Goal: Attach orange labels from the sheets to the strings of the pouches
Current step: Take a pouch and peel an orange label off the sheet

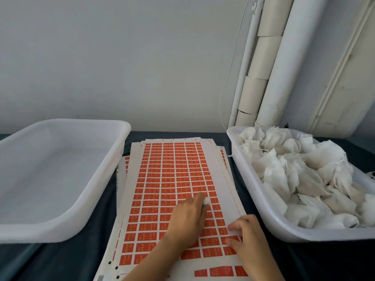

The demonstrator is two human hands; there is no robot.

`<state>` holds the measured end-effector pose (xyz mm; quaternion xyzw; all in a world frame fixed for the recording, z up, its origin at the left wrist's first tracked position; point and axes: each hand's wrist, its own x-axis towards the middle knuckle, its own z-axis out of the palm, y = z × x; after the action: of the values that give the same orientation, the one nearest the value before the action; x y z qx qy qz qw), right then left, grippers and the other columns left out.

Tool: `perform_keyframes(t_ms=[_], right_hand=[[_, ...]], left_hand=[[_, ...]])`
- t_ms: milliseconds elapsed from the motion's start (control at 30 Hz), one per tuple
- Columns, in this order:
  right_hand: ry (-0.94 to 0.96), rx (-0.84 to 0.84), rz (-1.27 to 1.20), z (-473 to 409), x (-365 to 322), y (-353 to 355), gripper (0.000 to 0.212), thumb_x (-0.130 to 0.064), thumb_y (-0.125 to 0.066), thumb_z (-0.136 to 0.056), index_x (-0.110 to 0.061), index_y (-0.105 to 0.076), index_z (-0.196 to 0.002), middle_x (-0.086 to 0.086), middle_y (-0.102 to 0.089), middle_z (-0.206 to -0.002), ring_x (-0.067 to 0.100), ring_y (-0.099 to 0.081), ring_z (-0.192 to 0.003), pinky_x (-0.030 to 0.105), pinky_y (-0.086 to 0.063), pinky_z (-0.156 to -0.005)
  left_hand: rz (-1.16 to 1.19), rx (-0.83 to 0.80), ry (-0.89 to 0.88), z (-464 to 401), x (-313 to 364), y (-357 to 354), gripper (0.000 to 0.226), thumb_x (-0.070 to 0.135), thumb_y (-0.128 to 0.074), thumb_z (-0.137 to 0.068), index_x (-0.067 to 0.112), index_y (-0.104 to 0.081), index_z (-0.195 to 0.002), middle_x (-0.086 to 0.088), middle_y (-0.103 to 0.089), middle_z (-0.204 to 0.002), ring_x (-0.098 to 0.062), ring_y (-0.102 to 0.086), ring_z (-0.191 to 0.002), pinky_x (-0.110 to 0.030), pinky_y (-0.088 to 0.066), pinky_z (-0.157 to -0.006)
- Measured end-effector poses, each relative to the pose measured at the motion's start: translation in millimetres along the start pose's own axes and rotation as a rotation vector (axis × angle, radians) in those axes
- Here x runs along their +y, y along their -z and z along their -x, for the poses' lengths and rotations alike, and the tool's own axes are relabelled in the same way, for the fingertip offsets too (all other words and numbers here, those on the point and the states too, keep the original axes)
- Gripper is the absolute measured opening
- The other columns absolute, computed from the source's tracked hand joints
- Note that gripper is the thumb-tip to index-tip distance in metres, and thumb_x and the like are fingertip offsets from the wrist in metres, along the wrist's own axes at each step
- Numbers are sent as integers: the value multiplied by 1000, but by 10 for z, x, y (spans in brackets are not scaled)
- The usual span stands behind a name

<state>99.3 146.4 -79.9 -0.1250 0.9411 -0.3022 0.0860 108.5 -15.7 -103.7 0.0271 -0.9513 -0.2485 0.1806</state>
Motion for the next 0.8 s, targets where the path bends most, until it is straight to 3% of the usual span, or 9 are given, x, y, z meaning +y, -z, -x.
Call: perform_keyframes(t_ms=[267,400,633,800], right_hand=[[217,-61,-19,-238,81,161,15,-25,-70,-82,-23,-59,-92,-16,-48,-102,1,-59,-85,8,-48,-80],[372,-114,7,-354,66,197,15,-25,-67,-85,-27,-65,-99,-21,-52,-100,-2,-60,-87,8,-46,-86],[548,-190,-18,-456,120,286,12,-22,-63,-87,-22,-71,-95,-20,-60,-99,-10,-58,-92,10,-45,-89],[700,-226,94,-488,148,310,27,-33,-61,-85,-18,-69,-107,-16,-62,-110,-12,-58,-96,5,-40,-92]], left_hand=[[-17,6,0,-200,-142,-40,35,46,-25,-99,29,-41,-125,13,-61,-107,-1,-52,-76,-8,-38,-67],[5,12,56,-255,-190,-69,34,46,-29,-99,30,-42,-127,15,-60,-102,0,-52,-76,-6,-33,-62],[102,-6,151,-260,-182,-35,20,47,-31,-98,35,-43,-107,23,-48,-74,0,-54,-65,-7,-34,-55],[157,-18,173,-246,-167,-1,12,47,-32,-98,37,-40,-98,23,-52,-73,-2,-57,-66,-7,-35,-55]])
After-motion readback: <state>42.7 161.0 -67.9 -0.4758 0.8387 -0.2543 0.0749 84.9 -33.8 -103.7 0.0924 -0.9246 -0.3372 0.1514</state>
